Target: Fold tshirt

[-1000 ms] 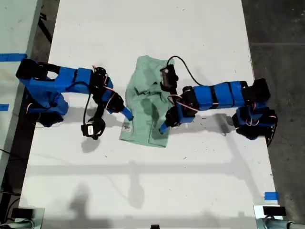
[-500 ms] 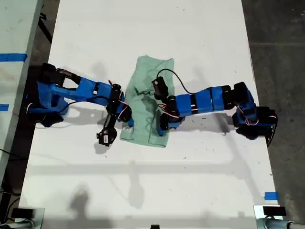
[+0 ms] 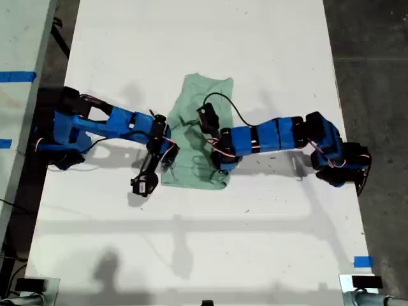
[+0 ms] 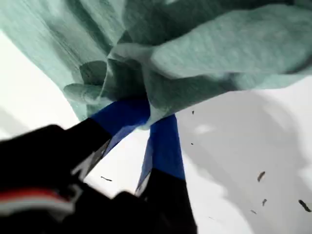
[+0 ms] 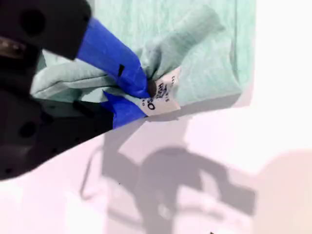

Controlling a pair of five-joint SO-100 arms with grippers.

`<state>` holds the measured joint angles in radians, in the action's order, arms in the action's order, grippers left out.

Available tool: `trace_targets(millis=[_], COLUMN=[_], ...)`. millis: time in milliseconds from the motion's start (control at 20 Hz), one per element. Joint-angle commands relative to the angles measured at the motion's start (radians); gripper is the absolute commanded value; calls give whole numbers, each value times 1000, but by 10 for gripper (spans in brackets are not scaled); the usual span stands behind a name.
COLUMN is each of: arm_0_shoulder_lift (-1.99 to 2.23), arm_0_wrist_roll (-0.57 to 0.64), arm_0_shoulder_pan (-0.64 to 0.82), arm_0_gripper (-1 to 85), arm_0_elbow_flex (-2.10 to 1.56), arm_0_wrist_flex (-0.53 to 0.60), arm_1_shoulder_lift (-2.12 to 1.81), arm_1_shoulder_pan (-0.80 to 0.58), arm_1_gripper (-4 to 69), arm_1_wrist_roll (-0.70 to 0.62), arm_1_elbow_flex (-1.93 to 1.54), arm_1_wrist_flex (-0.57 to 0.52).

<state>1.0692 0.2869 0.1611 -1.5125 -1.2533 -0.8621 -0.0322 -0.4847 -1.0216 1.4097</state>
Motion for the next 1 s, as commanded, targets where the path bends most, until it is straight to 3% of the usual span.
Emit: trace_targets(millis=[0,200,450,700,950], arm_0_shoulder_lift=[9,12,72,153,295], arm_0_wrist_roll=[6,-51,-110,-34,144], arm_0_shoulder_pan=[-48,-221,-304,-198,66], arm_0_gripper=[1,1,0,0,0], arm_0_elbow_flex=[101,440,591,584,543], arm_0_wrist_flex=[-92,-253,-250,-250,-272], arm_1_shoulder_lift=[-72,-195,-233,-262,-304], arm_1_shoulder_pan=[35,179,252,81,-186], arm_1_gripper=[-12,-12,-11,-11,-11], arm_1_wrist_roll=[29,133,201,21,-193], arm_1_elbow_flex=[55,152,250,250,252], arm_1_wrist_flex=[100,147,120,38,-72])
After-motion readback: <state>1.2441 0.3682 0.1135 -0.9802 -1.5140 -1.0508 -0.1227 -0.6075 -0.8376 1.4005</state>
